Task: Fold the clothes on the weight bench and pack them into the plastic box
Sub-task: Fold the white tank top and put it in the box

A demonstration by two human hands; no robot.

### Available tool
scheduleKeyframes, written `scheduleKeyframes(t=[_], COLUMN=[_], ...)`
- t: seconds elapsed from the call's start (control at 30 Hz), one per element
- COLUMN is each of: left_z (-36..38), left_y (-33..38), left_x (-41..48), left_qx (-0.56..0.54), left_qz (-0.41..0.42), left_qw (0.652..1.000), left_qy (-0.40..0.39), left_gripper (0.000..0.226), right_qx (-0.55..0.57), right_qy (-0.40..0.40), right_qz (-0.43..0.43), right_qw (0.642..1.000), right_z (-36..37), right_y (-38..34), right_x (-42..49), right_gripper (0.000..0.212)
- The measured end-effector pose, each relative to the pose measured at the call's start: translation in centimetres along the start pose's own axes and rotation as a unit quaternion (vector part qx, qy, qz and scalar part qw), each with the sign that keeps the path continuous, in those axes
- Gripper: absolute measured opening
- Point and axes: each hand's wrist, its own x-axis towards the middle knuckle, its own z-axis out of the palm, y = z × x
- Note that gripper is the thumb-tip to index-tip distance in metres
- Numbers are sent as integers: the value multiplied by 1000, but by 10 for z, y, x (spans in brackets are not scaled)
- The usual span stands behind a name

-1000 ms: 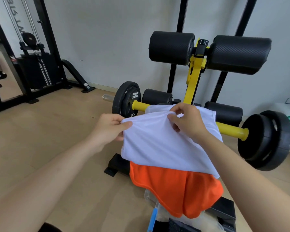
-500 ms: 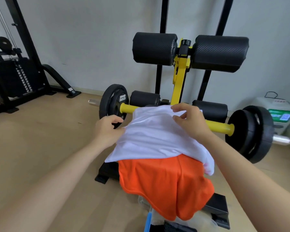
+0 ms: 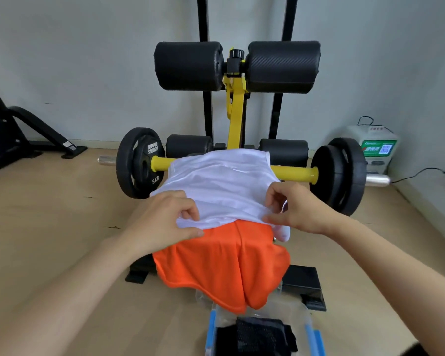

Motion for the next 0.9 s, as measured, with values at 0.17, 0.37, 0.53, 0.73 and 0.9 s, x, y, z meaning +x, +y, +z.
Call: scheduleKeyframes(t=[0.17,0.37,0.53,0.73,0.9], left_z=[-3,-6,-17,-25,-12], left_y=[0,6,5,10,19], left_x=[-5,-10,-15,-19,-23], left_qx=[34,25,-25,-7,68], left_qz=[-5,-7,-24,-12,-47], left_qw=[999,999,992,994,994], left_qy=[5,36,122,107,-70], left_gripper=[12,11,14,22,26], right_qx=[-42,-73,-41,-44,-150], right_qy=[-27,27,109,203,87], right_qz=[3,15,12,12,43], right_qw=[999,997,993,978,984], right_z=[1,22,14,-11,-5], right_y=[18,28,34,35,32], right_x=[-13,-19,-20,-33,-44], right_gripper=[31,35,19,17,26])
